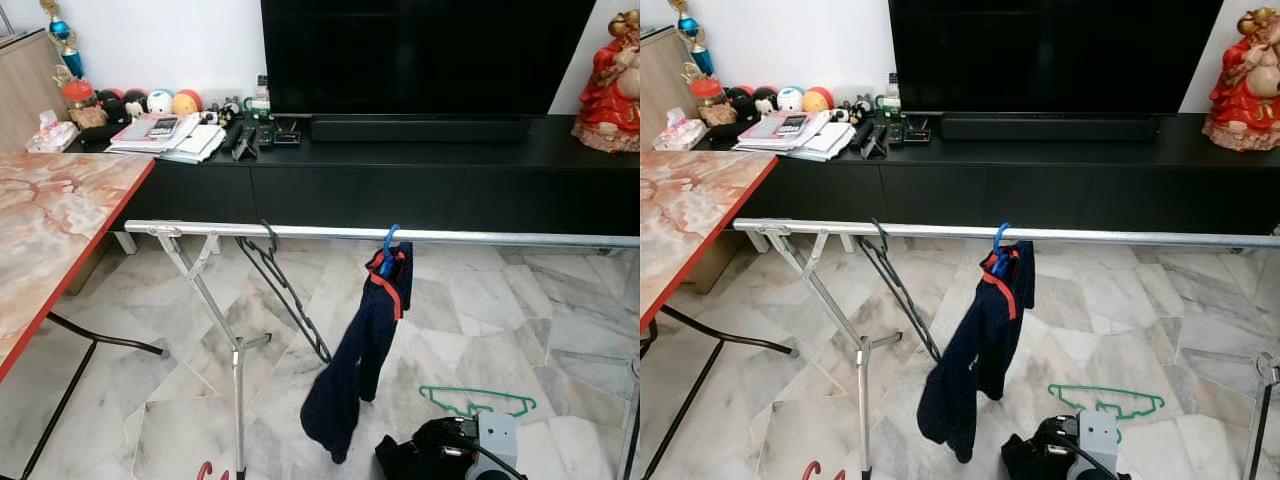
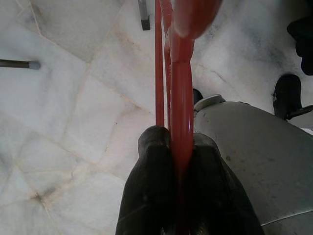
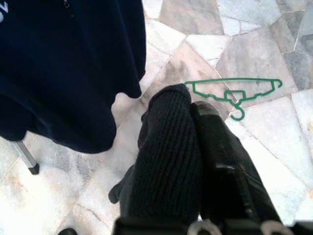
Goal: Hang hanger
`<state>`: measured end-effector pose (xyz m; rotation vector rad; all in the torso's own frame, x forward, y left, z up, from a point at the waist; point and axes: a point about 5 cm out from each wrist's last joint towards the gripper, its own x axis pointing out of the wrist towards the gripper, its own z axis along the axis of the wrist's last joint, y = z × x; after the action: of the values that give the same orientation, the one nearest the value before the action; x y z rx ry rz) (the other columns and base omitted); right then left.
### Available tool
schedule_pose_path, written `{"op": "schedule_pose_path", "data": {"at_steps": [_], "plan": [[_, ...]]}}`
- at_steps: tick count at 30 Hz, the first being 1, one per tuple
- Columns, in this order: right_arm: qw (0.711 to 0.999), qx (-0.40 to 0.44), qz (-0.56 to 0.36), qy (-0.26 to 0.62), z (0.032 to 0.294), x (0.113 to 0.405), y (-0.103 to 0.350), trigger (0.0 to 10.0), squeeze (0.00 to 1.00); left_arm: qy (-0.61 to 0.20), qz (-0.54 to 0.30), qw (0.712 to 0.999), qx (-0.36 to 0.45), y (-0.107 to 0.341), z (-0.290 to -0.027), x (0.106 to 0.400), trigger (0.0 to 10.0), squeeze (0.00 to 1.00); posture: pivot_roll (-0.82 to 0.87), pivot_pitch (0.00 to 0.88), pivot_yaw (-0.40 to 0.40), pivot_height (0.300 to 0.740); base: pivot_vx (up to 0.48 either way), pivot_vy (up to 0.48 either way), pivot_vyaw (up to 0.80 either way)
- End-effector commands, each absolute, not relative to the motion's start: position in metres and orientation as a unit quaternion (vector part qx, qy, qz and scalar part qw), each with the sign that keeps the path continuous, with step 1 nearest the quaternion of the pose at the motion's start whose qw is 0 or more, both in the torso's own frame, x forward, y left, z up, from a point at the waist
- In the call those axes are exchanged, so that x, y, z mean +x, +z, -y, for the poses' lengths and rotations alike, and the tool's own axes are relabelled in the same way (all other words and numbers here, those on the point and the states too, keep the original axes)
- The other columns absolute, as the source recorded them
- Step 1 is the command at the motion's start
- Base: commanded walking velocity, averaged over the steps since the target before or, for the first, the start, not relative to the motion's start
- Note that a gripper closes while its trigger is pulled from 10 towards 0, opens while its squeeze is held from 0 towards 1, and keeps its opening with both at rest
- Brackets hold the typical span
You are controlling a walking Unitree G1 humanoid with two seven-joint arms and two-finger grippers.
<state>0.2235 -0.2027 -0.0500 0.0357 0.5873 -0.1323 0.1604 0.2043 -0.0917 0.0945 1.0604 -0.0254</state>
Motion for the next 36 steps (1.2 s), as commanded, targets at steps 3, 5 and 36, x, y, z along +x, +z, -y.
{"op": "schedule_pose_path", "data": {"at_steps": [3, 5, 36], "plan": [[0.954, 0.019, -0.291, -0.068, 0.2035, 0.2219, -0.0509, 10.0, 0.0, -0.011, -0.519, 0.854, 0.045, -0.0957, -0.206, 0.1499, 10.0, 0.0, 0.0, 0.05, 0.018, 0.74, -0.276, 0.0, 0.0], [0.954, 0.019, -0.29, -0.068, 0.2035, 0.2219, -0.0509, 10.0, 0.0, -0.011, -0.519, 0.854, 0.044, -0.0957, -0.206, 0.1499, 10.0, 0.0, 0.0, 0.05, 0.018, 0.74, -0.285, 0.0, 0.0], [0.955, 0.017, -0.287, -0.068, 0.2036, 0.2232, -0.0498, 10.0, 0.0, -0.011, -0.516, 0.856, 0.037, -0.0956, -0.2049, 0.1502, 10.0, 0.0, 0.01, 0.049, 0.016, 0.74, -0.312, 0.0, 0.0]]}}
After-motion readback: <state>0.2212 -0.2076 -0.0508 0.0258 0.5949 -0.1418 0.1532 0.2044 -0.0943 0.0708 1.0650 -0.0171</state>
